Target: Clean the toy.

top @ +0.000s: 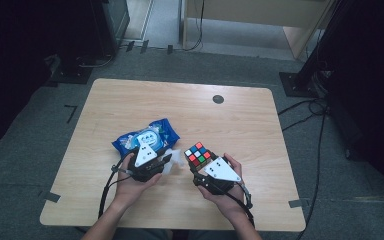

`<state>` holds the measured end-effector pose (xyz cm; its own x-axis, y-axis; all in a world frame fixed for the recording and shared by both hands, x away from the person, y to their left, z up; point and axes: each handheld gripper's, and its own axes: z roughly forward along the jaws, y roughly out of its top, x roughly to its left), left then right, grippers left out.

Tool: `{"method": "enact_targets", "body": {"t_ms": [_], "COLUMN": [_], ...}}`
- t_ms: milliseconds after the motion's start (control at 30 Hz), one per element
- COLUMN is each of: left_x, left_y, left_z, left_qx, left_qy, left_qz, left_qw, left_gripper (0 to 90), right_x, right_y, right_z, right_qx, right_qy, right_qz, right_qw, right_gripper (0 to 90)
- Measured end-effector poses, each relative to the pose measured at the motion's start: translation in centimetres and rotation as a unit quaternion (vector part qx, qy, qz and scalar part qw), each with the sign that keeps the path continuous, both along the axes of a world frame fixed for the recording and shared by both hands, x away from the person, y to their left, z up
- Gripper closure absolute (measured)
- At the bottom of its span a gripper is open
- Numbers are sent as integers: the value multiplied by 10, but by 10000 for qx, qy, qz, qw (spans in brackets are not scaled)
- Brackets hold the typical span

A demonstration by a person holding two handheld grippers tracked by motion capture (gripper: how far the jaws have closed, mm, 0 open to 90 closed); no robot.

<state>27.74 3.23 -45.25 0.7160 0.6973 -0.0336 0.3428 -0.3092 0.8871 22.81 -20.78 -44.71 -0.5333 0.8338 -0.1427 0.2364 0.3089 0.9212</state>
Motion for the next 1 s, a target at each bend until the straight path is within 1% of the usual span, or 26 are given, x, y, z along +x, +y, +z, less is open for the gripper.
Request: {"method": "enact_targets", "body": {"t_ms": [33,67,100,167,200,267,333,367,433,500,533,567,633,667,767,867,1000], "left_x": [-1,-1,-2,-1,-1,-1,-3,-4,-7,-10,-11,-12,-13,-13,-11,-10,-7], "left_y": [0,0,1,2,2,1,-1,-3,-7,-12,-15,-17,-22,-24,-28,-30,-32], "left_z": [3,7,10,15,16,19,21,23,27,29,29,28,26,25,21,19,17], "left_qx": [-161,-351,-534,-821,-918,-1022,-1108,-1142,-1121,-1008,-908,-780,-580,-553,-379,-335,-278], "left_qy": [32,93,186,365,454,620,709,748,766,764,757,745,793,834,939,1036,1141], "left_qz": [-38,-102,-169,-294,-348,-428,-527,-581,-684,-754,-758,-768,-747,-755,-707,-670,-685], "left_qw": [9999,9993,9983,9955,9941,9919,9899,9889,9884,9891,9901,9912,9924,9921,9924,9918,9907], "left_gripper": [547,515,485,447,432,393,373,364,348,338,336,334,333,326,318,306,292], "right_x": [0,0,0,0,0,-1,-2,-3,-4,-6,-6,-7,-7,-7,-8,-9,-9], "right_y": [0,1,1,3,4,7,12,15,21,26,28,31,34,35,38,39,41], "right_z": [0,-1,-1,-2,-2,-4,-6,-8,-10,-12,-13,-14,-15,-16,-17,-18,-19], "right_qx": [-6,-10,-16,-53,-54,-69,-116,-186,-277,-324,-382,-387,-410,-423,-513,-576,-617], "right_qy": [7,-1,-12,-15,-18,-8,4,-26,-57,-55,-84,-71,-88,-89,-122,-167,-218], "right_qz": [-5,-13,6,28,52,88,133,191,260,304,336,345,378,381,369,345,330], "right_qw": [10000,10000,10000,10000,10000,9999,9998,9996,9993,9990,9987,9986,9984,9983,9979,9976,9973], "right_gripper": [345,345,345,345,345,345,345,345,345,345,345,345,345,345,345,345,345]}}
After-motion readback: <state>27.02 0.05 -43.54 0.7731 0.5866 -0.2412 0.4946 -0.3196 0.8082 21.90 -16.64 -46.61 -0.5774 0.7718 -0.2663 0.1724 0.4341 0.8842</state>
